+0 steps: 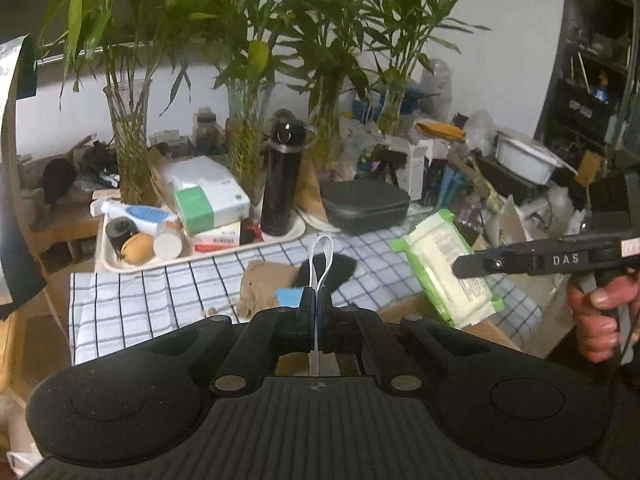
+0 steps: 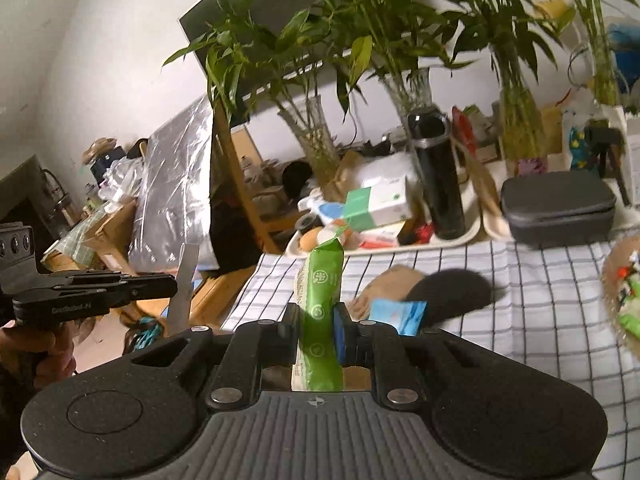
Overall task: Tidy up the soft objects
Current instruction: 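Carry green wipes pack with right tool while left tool carries white cord toward box, then open left tool over the box while right tool releases the wipes pack inside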
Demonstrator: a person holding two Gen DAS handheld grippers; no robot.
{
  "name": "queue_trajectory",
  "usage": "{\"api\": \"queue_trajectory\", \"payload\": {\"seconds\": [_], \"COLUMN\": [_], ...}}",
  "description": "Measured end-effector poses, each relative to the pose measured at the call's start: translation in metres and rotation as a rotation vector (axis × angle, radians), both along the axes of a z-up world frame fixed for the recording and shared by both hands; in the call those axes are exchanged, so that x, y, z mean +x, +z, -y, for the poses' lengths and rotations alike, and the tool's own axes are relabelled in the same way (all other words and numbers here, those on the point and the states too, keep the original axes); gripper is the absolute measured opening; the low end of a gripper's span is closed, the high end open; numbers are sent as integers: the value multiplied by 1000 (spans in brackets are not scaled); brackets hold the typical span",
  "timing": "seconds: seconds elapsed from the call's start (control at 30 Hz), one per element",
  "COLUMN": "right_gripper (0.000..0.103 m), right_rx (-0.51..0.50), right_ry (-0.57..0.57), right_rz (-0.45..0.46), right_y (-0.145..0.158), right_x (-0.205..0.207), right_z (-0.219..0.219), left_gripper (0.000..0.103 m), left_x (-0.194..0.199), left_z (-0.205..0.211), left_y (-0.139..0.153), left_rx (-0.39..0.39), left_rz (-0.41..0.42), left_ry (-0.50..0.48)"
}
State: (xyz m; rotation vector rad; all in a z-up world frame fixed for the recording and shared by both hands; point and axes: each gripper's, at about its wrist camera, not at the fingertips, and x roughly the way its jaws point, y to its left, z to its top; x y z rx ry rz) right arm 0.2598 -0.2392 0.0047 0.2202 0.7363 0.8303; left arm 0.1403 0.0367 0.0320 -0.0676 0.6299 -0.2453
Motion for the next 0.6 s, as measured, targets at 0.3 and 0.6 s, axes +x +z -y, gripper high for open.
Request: {"api": "queue_trajectory", "payload": {"seconds": [0.3, 0.6], "right_gripper": [20, 20], "right_rx": [-29, -34], "right_ry": [27, 78], "right_rz": [-32, -52], "right_y": [-9, -11], "right_x": [-10, -12], "right_z": [-7, -23], "left_gripper": [2, 55], "left_x": [-14, -40], "left_z": [17, 4], "left_y": [-25, -30], "left_rx": [16, 12], "left_rz": [-130, -87], "left_ry": [4, 70]}}
